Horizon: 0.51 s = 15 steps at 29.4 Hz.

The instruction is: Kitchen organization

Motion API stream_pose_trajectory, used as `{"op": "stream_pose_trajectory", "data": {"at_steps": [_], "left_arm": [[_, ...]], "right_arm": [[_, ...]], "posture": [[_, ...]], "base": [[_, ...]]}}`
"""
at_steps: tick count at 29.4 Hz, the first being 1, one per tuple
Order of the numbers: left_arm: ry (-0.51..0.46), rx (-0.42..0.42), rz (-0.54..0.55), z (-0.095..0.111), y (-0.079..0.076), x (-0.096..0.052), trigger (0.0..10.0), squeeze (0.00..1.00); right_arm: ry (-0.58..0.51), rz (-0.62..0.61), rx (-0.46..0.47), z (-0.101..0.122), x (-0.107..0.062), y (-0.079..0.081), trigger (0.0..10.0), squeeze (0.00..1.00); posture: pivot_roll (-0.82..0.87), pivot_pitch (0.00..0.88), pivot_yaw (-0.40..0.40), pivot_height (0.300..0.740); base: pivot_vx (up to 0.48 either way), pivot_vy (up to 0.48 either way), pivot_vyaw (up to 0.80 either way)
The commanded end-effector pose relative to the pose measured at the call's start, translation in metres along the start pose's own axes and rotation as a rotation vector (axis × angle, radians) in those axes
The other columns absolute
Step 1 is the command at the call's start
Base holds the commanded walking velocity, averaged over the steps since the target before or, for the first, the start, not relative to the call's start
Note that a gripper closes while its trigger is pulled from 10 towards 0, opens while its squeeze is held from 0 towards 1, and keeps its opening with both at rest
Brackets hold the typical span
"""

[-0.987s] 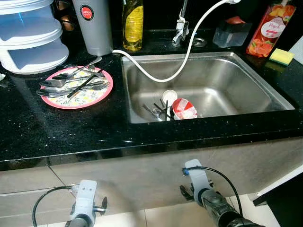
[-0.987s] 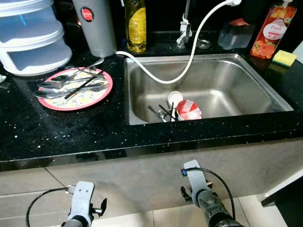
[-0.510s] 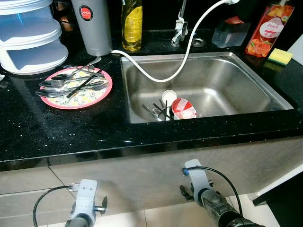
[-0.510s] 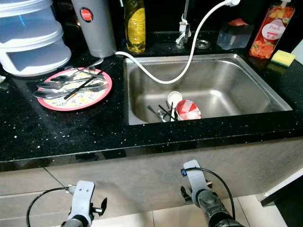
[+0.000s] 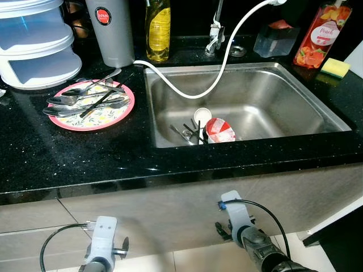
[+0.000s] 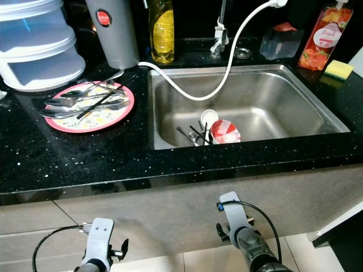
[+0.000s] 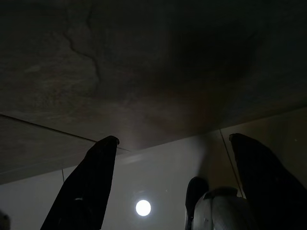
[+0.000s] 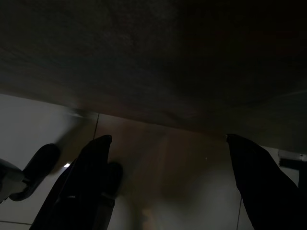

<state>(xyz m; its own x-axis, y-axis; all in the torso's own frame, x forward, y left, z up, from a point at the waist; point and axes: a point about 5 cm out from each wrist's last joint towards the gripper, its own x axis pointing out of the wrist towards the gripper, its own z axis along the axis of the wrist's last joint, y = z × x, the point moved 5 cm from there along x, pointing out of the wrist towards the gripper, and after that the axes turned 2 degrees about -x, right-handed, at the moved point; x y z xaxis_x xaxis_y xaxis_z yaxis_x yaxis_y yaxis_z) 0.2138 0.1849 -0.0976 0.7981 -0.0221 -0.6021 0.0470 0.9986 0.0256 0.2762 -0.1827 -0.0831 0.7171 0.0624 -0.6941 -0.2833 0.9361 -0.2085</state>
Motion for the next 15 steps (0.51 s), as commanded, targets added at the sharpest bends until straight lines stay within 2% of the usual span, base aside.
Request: {"op": "stream_pose_trajectory", "data": {"at_steps": [1,15], "left_arm": [[0.019,0.004,0.005,-0.0051,0.0023,-0.0016,10.0,0.00],[0.029,0.006,0.002,-0.0075,0.0024,-0.0012,10.0,0.00]], "right_arm": [[0.011,0.007,-0.002,-0.0039,-0.0004,0.0036,10.0,0.00],[0.010,0.003,0.001,-0.0050,-0.0009,0.0031,10.0,0.00]], "posture": [[0.14,0.017,-0.040,0.740],[0.13,0.023,-0.037,0.740]], "base": [[0.000,0.000,0.00],[0.000,0.000,0.00]]}}
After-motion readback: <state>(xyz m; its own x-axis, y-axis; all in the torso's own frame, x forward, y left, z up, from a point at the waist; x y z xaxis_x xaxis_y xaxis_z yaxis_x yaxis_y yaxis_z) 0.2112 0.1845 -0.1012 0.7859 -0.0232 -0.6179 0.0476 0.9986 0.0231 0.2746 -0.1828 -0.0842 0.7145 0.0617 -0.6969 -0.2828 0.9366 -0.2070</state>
